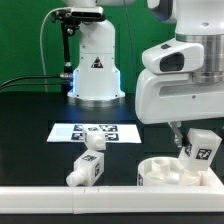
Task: Assemble stool
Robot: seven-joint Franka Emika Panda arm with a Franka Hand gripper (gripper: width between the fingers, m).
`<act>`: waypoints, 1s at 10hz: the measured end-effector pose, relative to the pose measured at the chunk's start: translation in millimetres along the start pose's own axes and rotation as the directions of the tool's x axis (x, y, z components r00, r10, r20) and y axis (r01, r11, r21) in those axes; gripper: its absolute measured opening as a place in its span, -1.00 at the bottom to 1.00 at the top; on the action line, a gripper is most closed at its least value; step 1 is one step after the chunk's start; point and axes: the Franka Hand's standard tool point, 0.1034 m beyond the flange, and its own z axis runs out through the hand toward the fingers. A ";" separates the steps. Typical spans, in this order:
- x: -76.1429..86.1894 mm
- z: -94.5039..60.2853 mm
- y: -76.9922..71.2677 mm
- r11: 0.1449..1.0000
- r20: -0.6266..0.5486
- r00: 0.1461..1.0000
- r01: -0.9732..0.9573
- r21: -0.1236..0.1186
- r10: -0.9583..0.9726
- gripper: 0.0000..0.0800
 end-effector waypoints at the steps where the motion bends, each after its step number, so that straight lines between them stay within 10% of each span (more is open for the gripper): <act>1: 0.3 -0.6 3.3 1.000 0.000 1.000 -0.030 -0.004 0.030 0.06; 7: -5.5 0.9 8.0 0.797 -0.037 0.796 -0.603 0.030 0.604 -0.14; 9: -1.0 0.9 15.0 0.616 -0.016 0.621 -0.775 0.143 0.784 -0.14; 10: -3.6 1.3 8.9 0.568 0.009 0.574 -0.813 0.127 0.819 -0.14</act>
Offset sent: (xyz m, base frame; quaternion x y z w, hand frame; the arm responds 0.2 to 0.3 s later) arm 0.0000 0.0000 0.0000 0.0000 0.0000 0.1296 0.9916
